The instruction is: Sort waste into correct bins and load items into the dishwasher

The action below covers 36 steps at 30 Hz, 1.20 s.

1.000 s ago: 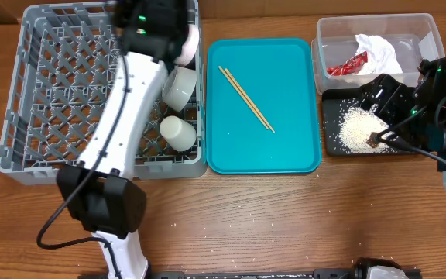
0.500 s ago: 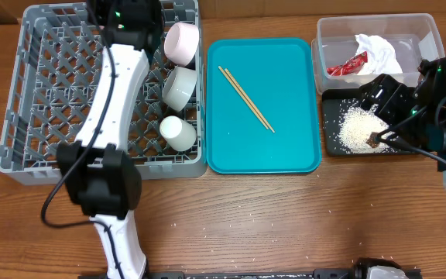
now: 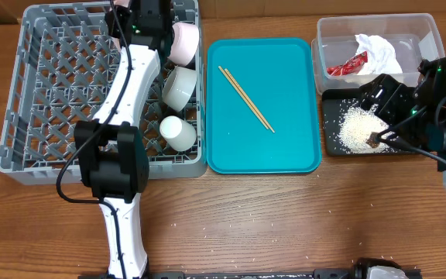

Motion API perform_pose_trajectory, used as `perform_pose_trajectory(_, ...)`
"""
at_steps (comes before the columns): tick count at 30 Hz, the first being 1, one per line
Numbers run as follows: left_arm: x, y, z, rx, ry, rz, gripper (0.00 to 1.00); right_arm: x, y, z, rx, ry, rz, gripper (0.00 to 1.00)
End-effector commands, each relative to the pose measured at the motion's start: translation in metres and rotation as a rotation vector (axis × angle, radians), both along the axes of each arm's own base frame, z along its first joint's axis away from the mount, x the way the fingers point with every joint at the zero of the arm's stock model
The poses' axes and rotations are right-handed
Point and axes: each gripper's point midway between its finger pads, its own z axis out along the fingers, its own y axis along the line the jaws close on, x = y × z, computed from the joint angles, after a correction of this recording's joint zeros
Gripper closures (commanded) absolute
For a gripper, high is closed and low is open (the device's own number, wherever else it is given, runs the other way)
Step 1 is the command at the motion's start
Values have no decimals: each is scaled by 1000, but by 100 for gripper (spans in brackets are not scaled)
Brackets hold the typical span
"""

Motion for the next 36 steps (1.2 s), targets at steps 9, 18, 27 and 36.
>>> perform_pose_trajectory(9, 11, -32, -2, -155, -23, -137, 15, 1, -2, 4, -5, -15, -4, 0)
perform_pose_trajectory(18, -23, -93, 70, -495, -49, -423, 11, 1, -2, 4, -5, -15, -5, 0)
perform_pose_trajectory(27, -126, -225, 53, -1117, 370, -914, 36, 1, -2, 4, -5, -15, -5, 0)
perform_pose_trajectory(36, -143, -294, -20, -980, 532, -730, 25, 1, -2, 4, -5, -15, -4, 0)
